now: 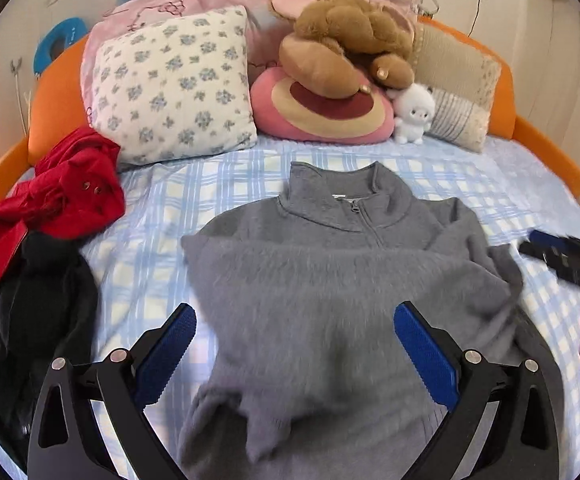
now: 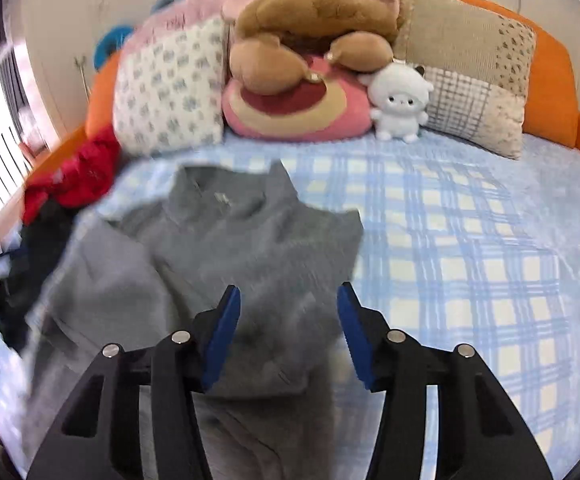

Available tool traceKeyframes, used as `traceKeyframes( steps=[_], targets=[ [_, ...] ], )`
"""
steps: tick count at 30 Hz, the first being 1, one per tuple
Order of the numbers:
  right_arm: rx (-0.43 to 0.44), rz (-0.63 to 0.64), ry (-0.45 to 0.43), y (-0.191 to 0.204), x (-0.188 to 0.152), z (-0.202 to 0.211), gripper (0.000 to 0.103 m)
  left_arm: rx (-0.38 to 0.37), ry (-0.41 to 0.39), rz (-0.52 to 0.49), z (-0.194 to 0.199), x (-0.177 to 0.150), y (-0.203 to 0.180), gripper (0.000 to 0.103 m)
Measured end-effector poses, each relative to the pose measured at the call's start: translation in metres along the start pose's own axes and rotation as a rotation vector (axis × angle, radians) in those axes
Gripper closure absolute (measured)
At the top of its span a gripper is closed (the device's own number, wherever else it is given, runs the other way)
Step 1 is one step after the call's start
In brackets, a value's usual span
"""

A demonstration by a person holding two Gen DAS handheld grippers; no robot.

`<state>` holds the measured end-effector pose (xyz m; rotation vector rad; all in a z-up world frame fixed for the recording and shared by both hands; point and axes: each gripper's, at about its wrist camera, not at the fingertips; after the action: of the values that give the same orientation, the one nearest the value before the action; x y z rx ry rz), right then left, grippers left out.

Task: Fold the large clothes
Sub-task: 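Grasp the sweatshirt side edge with the right tool and fold it inward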

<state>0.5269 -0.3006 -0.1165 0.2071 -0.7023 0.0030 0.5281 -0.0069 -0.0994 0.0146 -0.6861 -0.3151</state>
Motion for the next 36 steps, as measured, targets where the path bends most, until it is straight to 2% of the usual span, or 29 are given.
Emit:
traceKeyframes(
  steps=[3, 6, 8, 9, 10, 12, 13, 15, 18, 23, 27, 30, 33, 36],
  targets=[
    [-0.1, -0.004, 0.041, 0.001, -0.015, -0.017, 0.053, 0.066, 0.079, -0.012, -0.038, 0.002, -0.003, 0.002],
    [-0.126, -0.022, 0.116, -0.003, -0.035, -0.039, 0.056, 0.11, 0.149, 0.01, -0.069, -0.017, 0.002, 0.002],
    [-0.108, -0.036, 0.112, -0.005, -0.046, -0.044, 0.067, 0.088, 0.187, 0.079, -0.09, -0.038, 0.021, 0.002],
    [-0.103, -0.042, 0.083, -0.005, -0.05, -0.042, 0.068, 0.042, 0.19, 0.123, -0.097, -0.047, 0.031, 0.002],
    [-0.095, -0.062, 0.06, -0.005, -0.052, -0.036, 0.075, -0.032, 0.171, 0.191, -0.1, -0.057, 0.043, 0.002],
    [-0.095, -0.092, -0.006, -0.003, -0.055, -0.018, 0.079, -0.079, 0.139, 0.235, -0.099, -0.066, 0.053, 0.002],
    [-0.106, -0.085, -0.052, 0.0, -0.059, -0.007, 0.079, -0.07, 0.128, 0.22, -0.098, -0.066, 0.051, 0.002],
    [-0.141, -0.067, -0.086, 0.003, -0.064, 0.0, 0.079, -0.02, 0.104, 0.17, -0.094, -0.065, 0.043, 0.002],
    [-0.171, -0.05, -0.023, 0.001, -0.075, -0.019, 0.079, 0.031, 0.081, 0.138, -0.089, -0.066, 0.033, 0.002],
    [-0.221, -0.008, -0.08, 0.008, -0.083, -0.022, 0.078, 0.009, 0.063, 0.156, -0.091, -0.067, 0.037, 0.002],
    [-0.229, 0.001, -0.089, 0.009, -0.084, -0.023, 0.078, 0.021, 0.055, 0.149, -0.09, -0.067, 0.035, 0.002],
    [-0.243, -0.006, -0.1, 0.009, -0.085, -0.021, 0.073, 0.027, 0.066, 0.14, -0.088, -0.065, 0.034, 0.002],
    [-0.251, -0.013, -0.108, 0.008, -0.086, -0.02, 0.069, 0.027, 0.071, 0.154, -0.072, -0.064, 0.032, 0.002],
    [-0.253, -0.019, -0.109, 0.006, -0.086, -0.02, 0.066, 0.012, 0.015, 0.201, -0.039, -0.064, 0.035, 0.002]
  ],
)
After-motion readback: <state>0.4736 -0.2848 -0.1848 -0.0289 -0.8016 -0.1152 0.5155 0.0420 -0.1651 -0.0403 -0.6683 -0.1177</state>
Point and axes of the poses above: each gripper's, at about its wrist camera, not at the fingertips, and z roughly against the way its jaws point, y to its left, x to its top, and after that the axes turned 9 degrees about -z, right-handed
